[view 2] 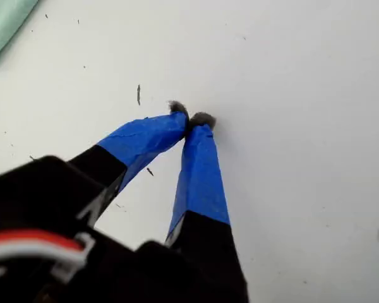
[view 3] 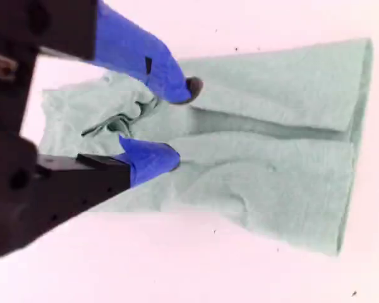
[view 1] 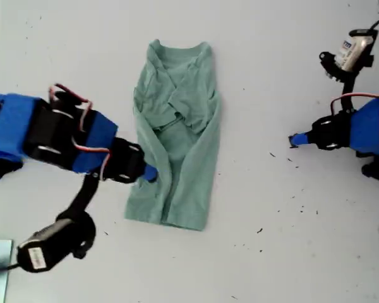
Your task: Fold t shirt
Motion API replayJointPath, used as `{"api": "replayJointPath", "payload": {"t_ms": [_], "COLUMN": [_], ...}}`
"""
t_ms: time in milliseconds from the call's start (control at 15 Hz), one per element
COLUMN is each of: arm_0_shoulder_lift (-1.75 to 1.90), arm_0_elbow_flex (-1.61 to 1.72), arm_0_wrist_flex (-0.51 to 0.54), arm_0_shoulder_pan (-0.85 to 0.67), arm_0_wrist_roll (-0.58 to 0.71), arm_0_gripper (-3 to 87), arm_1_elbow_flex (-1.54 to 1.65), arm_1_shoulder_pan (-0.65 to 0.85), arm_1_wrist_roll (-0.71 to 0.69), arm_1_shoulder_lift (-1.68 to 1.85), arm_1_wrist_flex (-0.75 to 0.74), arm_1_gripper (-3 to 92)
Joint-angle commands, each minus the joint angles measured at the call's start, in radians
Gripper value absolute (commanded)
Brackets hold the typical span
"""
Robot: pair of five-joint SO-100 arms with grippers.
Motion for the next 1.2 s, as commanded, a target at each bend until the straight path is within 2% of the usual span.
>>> {"api": "replayJointPath", "payload": {"t_ms": [0,67,200,267,467,667,800,867,1000,1067,1133], "arm_0_shoulder_lift": [0.514,0.704,1.078,1.289,1.786,1.763,1.658,1.457,0.982,0.785,0.617], "arm_0_elbow_flex": [0.663,0.971,1.430,1.583,1.822,1.836,1.680,1.494,0.983,0.744,0.541], "arm_0_wrist_flex": [-0.265,-0.402,-0.592,-0.607,-0.466,-0.488,-0.446,-0.445,-0.307,-0.236,-0.190], "arm_0_shoulder_pan": [-0.020,-0.046,-0.054,-0.041,-0.077,-0.101,-0.095,-0.034,0.071,0.097,0.121], "arm_0_wrist_roll": [-0.080,-0.112,-0.184,-0.215,-0.163,-0.150,-0.184,-0.227,-0.235,-0.192,-0.137], "arm_0_gripper": [5.3,-0.1,-0.2,-0.2,-0.2,-0.2,-0.2,-0.2,-0.2,-0.1,8.7], "arm_1_elbow_flex": [0.051,0.051,0.051,0.051,0.051,0.051,-0.055,-0.268,-0.945,-1.285,-1.647], "arm_1_shoulder_pan": [0.002,0.002,0.003,0.005,0.006,0.005,-0.069,-0.114,-0.249,-0.293,-0.334], "arm_1_wrist_roll": [0.008,0.011,0.014,0.014,0.020,0.034,0.127,0.183,0.239,0.252,0.250], "arm_1_shoulder_lift": [0.014,0.014,0.014,0.014,0.012,0.012,-0.009,-0.176,-0.876,-1.197,-1.500], "arm_1_wrist_flex": [0.002,0.003,0.003,0.003,0.006,0.011,0.014,0.017,0.109,0.172,0.296], "arm_1_gripper": [2.3,2.3,2.3,2.3,2.3,2.3,2.2,2.2,2.2,10.1,22.4]}}
